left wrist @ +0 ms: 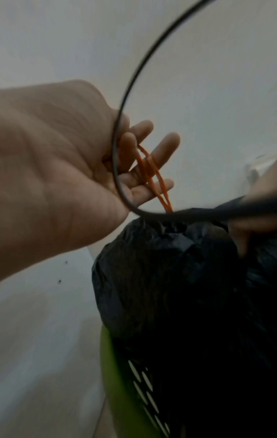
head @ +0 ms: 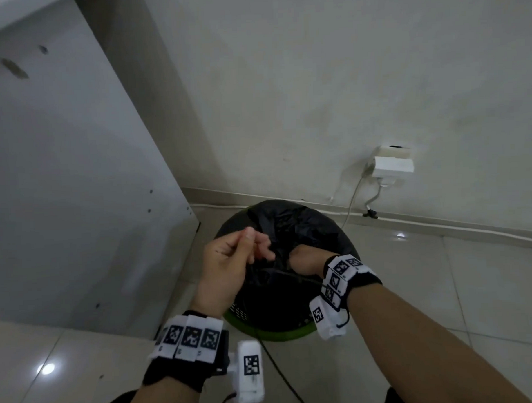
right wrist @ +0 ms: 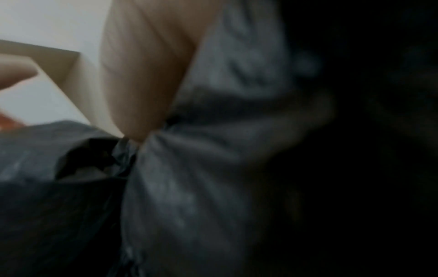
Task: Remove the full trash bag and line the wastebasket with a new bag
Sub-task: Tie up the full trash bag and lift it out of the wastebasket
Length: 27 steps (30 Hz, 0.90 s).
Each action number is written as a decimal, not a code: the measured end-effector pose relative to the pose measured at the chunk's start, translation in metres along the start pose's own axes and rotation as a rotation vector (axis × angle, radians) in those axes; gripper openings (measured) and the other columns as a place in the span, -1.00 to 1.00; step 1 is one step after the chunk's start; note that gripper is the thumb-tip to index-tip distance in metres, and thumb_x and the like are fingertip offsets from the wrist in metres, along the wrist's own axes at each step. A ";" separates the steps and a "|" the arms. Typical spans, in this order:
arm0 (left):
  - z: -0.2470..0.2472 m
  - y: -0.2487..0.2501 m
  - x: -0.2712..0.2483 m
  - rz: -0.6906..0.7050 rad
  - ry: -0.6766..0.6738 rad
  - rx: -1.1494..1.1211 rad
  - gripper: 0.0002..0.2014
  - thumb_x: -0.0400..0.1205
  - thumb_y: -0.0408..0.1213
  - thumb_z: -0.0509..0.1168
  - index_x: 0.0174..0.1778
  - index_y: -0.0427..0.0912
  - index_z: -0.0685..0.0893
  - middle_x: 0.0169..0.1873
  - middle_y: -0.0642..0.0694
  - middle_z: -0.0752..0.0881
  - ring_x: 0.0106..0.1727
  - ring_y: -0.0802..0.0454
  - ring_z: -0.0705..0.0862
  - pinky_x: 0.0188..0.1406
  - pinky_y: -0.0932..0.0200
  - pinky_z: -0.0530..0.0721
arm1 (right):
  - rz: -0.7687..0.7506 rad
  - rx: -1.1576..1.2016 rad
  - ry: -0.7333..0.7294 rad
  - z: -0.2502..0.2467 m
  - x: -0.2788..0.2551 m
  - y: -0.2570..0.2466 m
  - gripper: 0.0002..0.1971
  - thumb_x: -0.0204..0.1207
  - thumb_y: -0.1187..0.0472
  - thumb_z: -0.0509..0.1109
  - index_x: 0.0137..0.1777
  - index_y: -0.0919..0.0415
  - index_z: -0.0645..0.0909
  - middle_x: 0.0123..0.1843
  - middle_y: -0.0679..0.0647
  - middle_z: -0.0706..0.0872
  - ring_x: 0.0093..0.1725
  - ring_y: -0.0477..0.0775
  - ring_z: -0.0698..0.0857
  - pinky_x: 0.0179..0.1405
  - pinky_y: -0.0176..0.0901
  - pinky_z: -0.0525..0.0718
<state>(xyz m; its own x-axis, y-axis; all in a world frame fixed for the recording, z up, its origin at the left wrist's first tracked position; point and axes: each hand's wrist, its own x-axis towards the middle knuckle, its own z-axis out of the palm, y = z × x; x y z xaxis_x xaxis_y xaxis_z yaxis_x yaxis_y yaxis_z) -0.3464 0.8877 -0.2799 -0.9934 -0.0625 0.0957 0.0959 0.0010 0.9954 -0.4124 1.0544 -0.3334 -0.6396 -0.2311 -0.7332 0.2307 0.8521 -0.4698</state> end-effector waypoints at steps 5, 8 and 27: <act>0.015 -0.031 -0.007 -0.236 -0.326 0.023 -0.60 0.77 -0.23 0.06 0.09 -0.33 0.80 -0.39 -0.07 0.68 -0.19 0.02 0.72 0.19 0.01 0.63 | 0.021 0.170 0.085 0.000 -0.002 0.008 -0.66 0.64 0.02 0.29 0.09 0.29 0.73 0.10 0.19 0.76 -0.03 0.09 0.68 0.06 -0.13 0.65; 0.018 -0.050 -0.006 -0.356 -0.289 0.093 -0.66 0.81 -0.35 0.06 0.12 -0.17 0.79 -0.28 -0.15 0.68 -0.23 0.05 0.67 0.03 0.16 0.57 | 0.001 0.338 0.089 0.003 -0.009 0.008 -0.64 0.58 -0.09 0.36 -0.27 0.19 0.69 -0.20 0.10 0.76 -0.24 0.03 0.68 -0.11 -0.17 0.68; 0.014 -0.070 -0.022 0.082 -0.315 0.376 -0.84 0.66 -0.37 0.35 -0.08 -0.10 0.85 -0.20 0.01 0.67 -0.14 0.17 0.68 -0.13 0.41 0.57 | -0.261 0.557 0.519 0.042 -0.064 0.019 -0.71 0.53 -0.20 0.41 -0.19 -0.03 0.77 -0.23 -0.02 0.81 -0.14 -0.03 0.77 -0.10 -0.07 0.69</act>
<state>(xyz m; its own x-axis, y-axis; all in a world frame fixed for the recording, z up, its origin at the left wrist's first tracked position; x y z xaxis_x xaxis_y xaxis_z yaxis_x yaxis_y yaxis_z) -0.3324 0.9034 -0.3516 -0.9598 0.2571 0.1126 0.2025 0.3567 0.9120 -0.3360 1.0655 -0.3163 -0.9509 -0.0263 -0.3083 0.2710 0.4101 -0.8709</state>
